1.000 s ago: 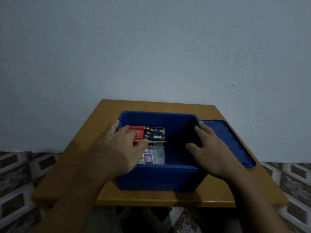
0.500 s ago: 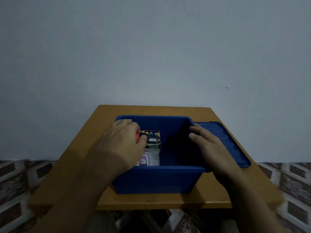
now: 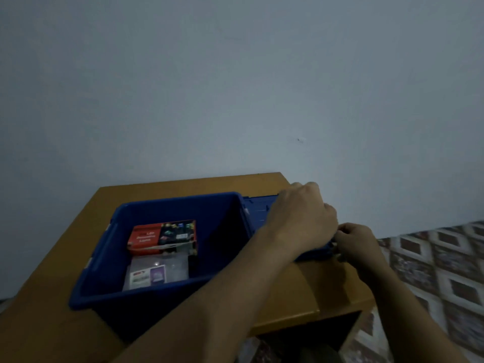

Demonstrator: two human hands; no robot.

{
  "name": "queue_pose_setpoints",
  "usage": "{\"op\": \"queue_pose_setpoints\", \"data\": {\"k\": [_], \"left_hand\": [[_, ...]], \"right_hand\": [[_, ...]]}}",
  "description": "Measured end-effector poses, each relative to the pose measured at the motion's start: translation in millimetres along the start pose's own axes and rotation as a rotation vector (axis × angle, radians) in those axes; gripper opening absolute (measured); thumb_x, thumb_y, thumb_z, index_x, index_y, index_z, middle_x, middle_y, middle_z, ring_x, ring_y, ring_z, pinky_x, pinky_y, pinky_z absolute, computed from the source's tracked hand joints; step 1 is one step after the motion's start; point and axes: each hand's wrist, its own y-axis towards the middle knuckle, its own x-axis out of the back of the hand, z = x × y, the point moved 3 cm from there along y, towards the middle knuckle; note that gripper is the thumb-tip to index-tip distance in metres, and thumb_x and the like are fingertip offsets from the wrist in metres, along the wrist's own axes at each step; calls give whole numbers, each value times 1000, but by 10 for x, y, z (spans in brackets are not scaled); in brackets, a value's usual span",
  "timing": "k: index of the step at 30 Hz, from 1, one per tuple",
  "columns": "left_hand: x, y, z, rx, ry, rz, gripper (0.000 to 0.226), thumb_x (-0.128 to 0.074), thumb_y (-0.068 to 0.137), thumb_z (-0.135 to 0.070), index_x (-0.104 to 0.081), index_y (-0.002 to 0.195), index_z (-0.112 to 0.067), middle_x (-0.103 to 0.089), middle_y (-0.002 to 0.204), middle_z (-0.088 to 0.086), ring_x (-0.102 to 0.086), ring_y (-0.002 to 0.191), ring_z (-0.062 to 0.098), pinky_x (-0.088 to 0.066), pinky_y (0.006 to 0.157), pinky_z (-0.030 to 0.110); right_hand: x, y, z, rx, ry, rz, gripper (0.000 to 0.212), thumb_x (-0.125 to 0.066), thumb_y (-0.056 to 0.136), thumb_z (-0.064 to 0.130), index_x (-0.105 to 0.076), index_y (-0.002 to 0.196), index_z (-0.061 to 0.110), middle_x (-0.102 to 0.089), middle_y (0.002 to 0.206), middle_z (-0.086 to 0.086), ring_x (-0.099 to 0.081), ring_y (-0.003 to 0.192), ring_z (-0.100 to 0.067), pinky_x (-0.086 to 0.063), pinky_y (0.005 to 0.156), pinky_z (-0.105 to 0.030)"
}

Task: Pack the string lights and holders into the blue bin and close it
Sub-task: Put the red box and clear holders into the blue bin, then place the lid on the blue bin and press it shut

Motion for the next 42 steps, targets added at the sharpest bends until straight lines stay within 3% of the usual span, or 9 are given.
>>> {"op": "queue_pose_setpoints", "data": {"k": [4,9,12,22,26,32,35,39,42], "left_hand": [[-564,224,83,237,-39,159,30,-47,92,-22,-52,118,-7,-51,127,14,-49,118,34,-50,93,49],[-1009,221,450,571,60,279,75,-52,96,-23,-11,156,-6,9,164,21,8,149,46,-11,120,58],[-1121,195,655,601,140,276,80,-51,95,-27,-7,157,-4,13,164,23,15,149,44,-3,122,57],[-1106,188,596,570,39,187,74,-37,99,-45,-12,154,-4,-5,164,18,5,150,41,-1,122,57],[-1005,224,399,575,-158,100,70,-35,98,-45,-16,154,-8,-18,161,13,-12,148,36,-15,120,56],[-588,333,76,502,-606,16,67,-38,90,-42,-28,150,-14,-48,144,15,-54,121,34,-49,98,48],[-91,403,-29,413,-762,-88,57,-38,92,-42,-43,140,-11,-61,125,13,-62,104,30,-51,78,37],[629,332,14,310,-1122,-213,36,-36,102,-43,-62,110,-19,-69,107,8,-66,96,26,-56,82,41],[1164,196,295,278,-1365,-382,53,-34,100,-54,-60,127,-16,-68,120,13,-65,106,31,-55,82,45]], "right_hand": [[9,195,-144,9,-177,33,13,-64,86,9,-68,75,8,-71,78,-12,-67,76,-30,-61,72,-49],[-73,293,-207,-14,-266,9,24,-58,88,10,-51,66,5,-53,60,-11,-48,52,-21,-35,44,-24],[-117,311,-203,-30,-270,17,25,-58,88,6,-45,67,9,-51,66,-7,-49,56,-19,-34,44,-24],[26,220,28,-43,-157,143,16,-58,93,10,-60,89,-5,-66,90,-18,-66,82,-33,-55,68,-38],[263,94,310,-102,294,139,17,-59,97,6,-64,103,-9,-68,102,-27,-69,89,-37,-59,56,-36],[551,-186,1032,272,193,-29,16,-53,98,8,-66,89,9,-70,87,-15,-70,77,-32,-63,66,-48],[589,-380,1378,504,75,-136,19,-51,98,13,-69,91,13,-70,83,-4,-67,73,-21,-55,56,-32],[479,-634,1727,739,-59,-262,23,-49,101,15,-69,112,14,-63,96,-1,-56,80,-16,-37,59,-16],[337,-819,1864,899,-98,-288,26,-48,101,14,-67,118,18,-57,98,4,-50,84,-12,-35,64,-12]]}}
